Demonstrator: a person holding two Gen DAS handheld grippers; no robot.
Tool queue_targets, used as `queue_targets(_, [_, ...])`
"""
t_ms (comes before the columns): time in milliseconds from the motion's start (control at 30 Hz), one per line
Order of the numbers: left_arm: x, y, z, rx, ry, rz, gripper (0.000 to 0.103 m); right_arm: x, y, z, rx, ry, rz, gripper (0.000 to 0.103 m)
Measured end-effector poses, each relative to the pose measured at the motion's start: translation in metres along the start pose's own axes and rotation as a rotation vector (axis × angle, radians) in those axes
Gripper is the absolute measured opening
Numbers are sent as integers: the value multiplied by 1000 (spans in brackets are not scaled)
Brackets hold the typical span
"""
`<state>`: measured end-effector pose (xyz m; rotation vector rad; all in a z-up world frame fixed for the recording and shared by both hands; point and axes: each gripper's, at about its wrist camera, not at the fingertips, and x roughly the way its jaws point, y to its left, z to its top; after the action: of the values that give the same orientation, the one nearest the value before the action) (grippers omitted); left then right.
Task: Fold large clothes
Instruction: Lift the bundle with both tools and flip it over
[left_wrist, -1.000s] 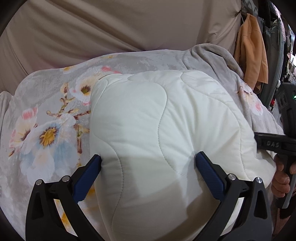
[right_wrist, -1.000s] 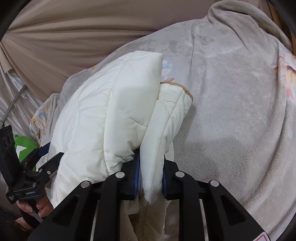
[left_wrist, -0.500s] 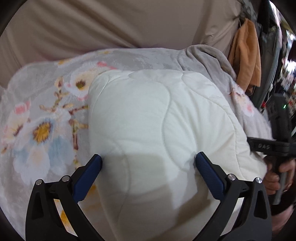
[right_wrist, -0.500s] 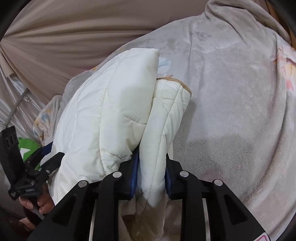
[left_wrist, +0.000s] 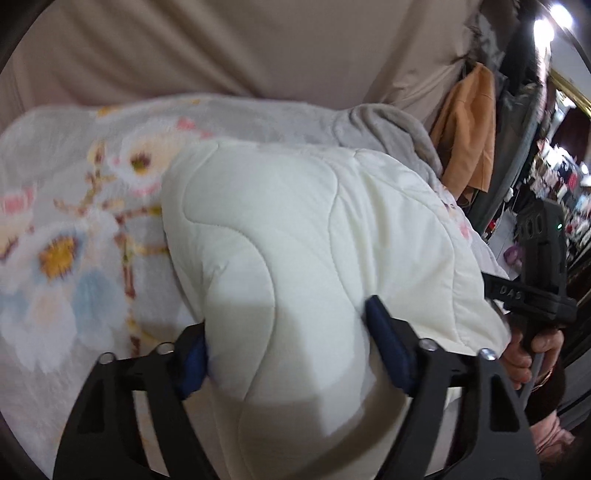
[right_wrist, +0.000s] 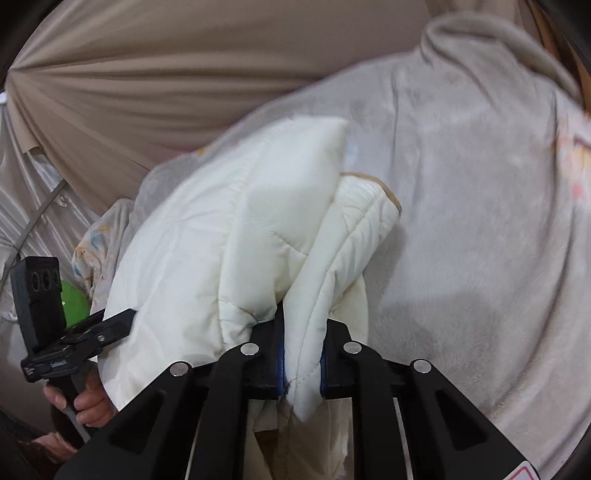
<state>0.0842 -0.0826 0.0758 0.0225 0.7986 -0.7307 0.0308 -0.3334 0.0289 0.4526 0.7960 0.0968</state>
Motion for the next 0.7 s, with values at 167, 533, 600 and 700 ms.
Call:
queue_targets(167, [-44,-10,26,94,-132,-7,58,-47,45,13,-98,-189,-27,13])
queue_targets(533, [-164,20,73,270,-551,81,59,-100,147,70,-286,-524,116,14])
queue_targets(600, [-164,40,75,265,-569,109,61,-88,161,81,-286,-527,152,14])
queue_targets(700, [-140,82,79,226,-531,181,65,-39,173,101,-268,-480,188,15])
